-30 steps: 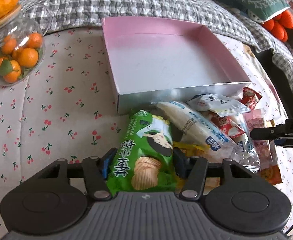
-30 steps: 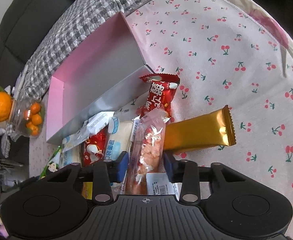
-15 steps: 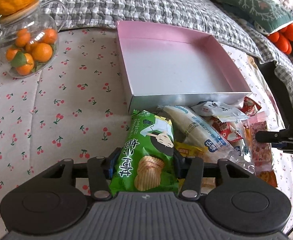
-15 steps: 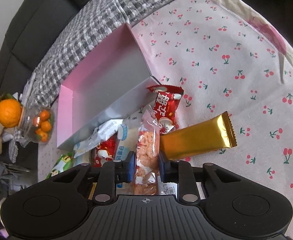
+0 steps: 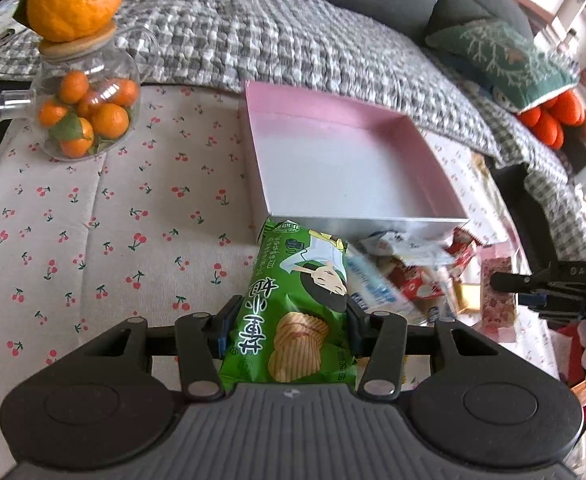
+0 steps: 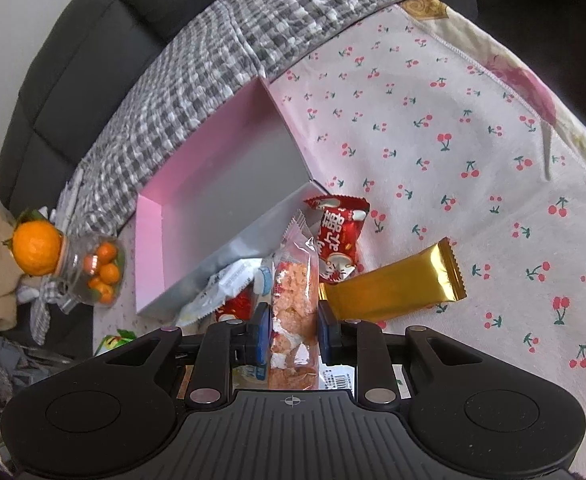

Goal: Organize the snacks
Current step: 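Carry both snacks into the pink box and open both tools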

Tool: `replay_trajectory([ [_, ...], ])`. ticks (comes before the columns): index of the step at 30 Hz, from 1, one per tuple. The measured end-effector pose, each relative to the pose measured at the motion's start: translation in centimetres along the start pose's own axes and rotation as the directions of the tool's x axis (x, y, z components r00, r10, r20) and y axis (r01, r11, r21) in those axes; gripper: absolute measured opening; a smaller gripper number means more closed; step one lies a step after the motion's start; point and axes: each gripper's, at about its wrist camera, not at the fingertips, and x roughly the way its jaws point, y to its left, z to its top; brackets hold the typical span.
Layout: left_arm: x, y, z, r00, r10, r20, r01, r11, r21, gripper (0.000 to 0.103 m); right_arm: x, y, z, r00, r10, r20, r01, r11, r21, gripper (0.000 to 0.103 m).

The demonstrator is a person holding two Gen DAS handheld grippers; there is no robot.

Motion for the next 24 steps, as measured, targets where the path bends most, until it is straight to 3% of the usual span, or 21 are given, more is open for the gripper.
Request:
replay_trajectory([
  [10,-0.4,-0.9,1.1,0.994,-0.009,0.111,0.013,0.999,-0.04,0.046,-1.3,1.2,1.0,0.99,0.112,0.09,-0.116,0.992,0.047,0.023],
  [20,3.2,-2.5,3.6,0.984,0.012,0.178,0.002,0.997,-0.074,0.046,1.7,2.6,3.1,0.963,0.194,0.186,-0.216,0.971,0.103,0.023],
  [24,4.9,-3.1,4.6,0.975,0.047,0.219,-0.036,0.998,-0.053,0.046,3.0,2.1,4.1,0.949,0.205,0.239,-0.24,0.962,0.132,0.024],
])
